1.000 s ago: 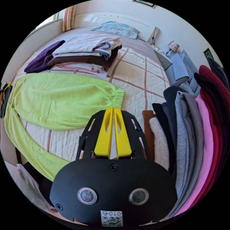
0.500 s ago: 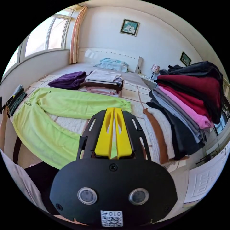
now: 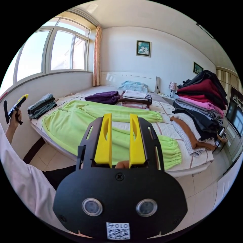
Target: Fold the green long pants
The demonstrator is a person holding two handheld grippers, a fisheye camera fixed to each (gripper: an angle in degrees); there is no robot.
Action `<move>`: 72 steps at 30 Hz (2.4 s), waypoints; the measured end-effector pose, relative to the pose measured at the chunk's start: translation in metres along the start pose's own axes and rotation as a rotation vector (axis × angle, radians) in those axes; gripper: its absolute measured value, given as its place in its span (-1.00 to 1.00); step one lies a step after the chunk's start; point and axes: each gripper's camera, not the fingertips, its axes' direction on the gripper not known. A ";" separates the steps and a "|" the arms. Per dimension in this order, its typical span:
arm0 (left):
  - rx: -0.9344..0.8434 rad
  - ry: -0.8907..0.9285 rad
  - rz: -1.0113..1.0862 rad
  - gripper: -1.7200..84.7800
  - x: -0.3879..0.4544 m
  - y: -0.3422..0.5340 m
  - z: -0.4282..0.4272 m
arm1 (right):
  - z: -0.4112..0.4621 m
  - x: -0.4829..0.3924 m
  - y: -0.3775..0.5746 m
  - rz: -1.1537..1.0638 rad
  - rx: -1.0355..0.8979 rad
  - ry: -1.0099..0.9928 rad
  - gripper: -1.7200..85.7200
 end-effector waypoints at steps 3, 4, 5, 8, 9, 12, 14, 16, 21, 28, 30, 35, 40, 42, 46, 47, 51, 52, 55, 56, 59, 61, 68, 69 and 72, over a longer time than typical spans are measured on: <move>-0.012 -0.037 0.077 -0.92 0.008 0.007 -0.001 | -0.016 -0.013 -0.004 -0.052 0.024 0.021 -0.83; 0.044 -0.095 0.090 -0.94 0.010 0.010 -0.008 | -0.020 -0.015 -0.004 -0.071 0.031 0.014 -0.84; 0.074 -0.146 0.098 -0.95 0.010 0.012 -0.010 | -0.028 -0.019 -0.006 -0.113 0.042 -0.003 -0.86; 0.000 -0.212 0.092 -0.95 -0.001 0.016 0.005 | -0.043 -0.023 -0.010 -0.162 0.049 0.020 -0.88; -0.015 -0.202 0.077 -0.95 -0.006 0.018 0.009 | -0.048 -0.020 -0.010 -0.163 0.049 0.017 -0.88; -0.091 -0.157 -0.021 -0.93 -0.032 0.038 0.032 | -0.050 -0.003 -0.009 -0.087 0.011 -0.002 -0.87; -0.237 -0.045 -0.016 -0.85 -0.039 0.060 0.064 | -0.046 0.009 -0.005 -0.049 -0.034 -0.042 -0.84; -0.386 0.024 -0.089 -0.74 -0.042 0.080 0.089 | -0.037 0.021 -0.002 0.018 -0.115 -0.088 -0.67; -0.533 0.091 -0.211 -0.65 -0.047 0.113 0.108 | -0.033 0.053 0.010 0.094 -0.232 -0.136 -0.58; -0.504 0.284 -0.560 -0.66 -0.108 0.112 0.144 | -0.045 0.116 0.041 0.225 -0.213 -0.019 -0.62; -0.500 0.329 -0.599 -0.67 -0.116 0.106 0.158 | -0.052 0.151 0.063 0.360 -0.174 -0.013 -0.62; -0.528 0.292 -0.671 -0.81 -0.133 0.101 0.185 | -0.048 0.219 0.120 0.639 -0.199 0.019 -0.63; -0.495 0.300 -0.699 -0.90 -0.147 0.093 0.189 | -0.024 0.260 0.135 0.721 -0.253 0.034 -0.64; -0.494 0.296 -0.657 -0.92 -0.147 0.084 0.189 | -0.003 0.278 0.129 0.726 -0.287 0.037 -0.65; -0.481 0.306 -0.681 -0.94 -0.155 0.073 0.190 | 0.028 0.303 0.128 0.791 -0.318 0.018 -0.68; -0.480 0.311 -0.691 -0.94 -0.159 0.071 0.191 | 0.036 0.306 0.129 0.800 -0.328 0.013 -0.70; -0.480 0.313 -0.691 -0.94 -0.170 0.062 0.194 | 0.044 0.307 0.116 0.776 -0.362 -0.053 -0.86; -0.480 0.321 -0.692 -0.94 -0.174 0.059 0.195 | 0.042 0.307 0.114 0.781 -0.372 -0.034 -0.87; -0.474 0.340 -0.679 -0.94 -0.181 0.046 0.199 | 0.024 0.307 0.089 0.727 -0.330 -0.065 -0.90; -0.470 0.345 -0.673 -0.94 -0.185 0.038 0.200 | 0.014 0.309 0.075 0.691 -0.311 -0.077 -0.91; -0.451 0.336 -0.697 -0.95 -0.201 0.020 0.199 | -0.014 0.320 0.036 0.625 -0.232 -0.141 -0.92; -0.423 0.346 -0.724 -0.95 -0.214 0.012 0.193 | -0.030 0.324 0.016 0.599 -0.171 -0.205 -0.92; -0.483 0.404 -0.778 -0.94 -0.241 0.036 0.184 | -0.016 0.318 0.027 0.688 -0.177 -0.256 -0.91; -0.496 0.410 -0.799 -0.95 -0.242 0.042 0.187 | -0.009 0.319 0.040 0.740 -0.152 -0.313 -0.91; -0.493 0.451 -0.851 -0.95 -0.244 0.059 0.193 | -0.005 0.306 0.041 0.735 -0.124 -0.328 -0.89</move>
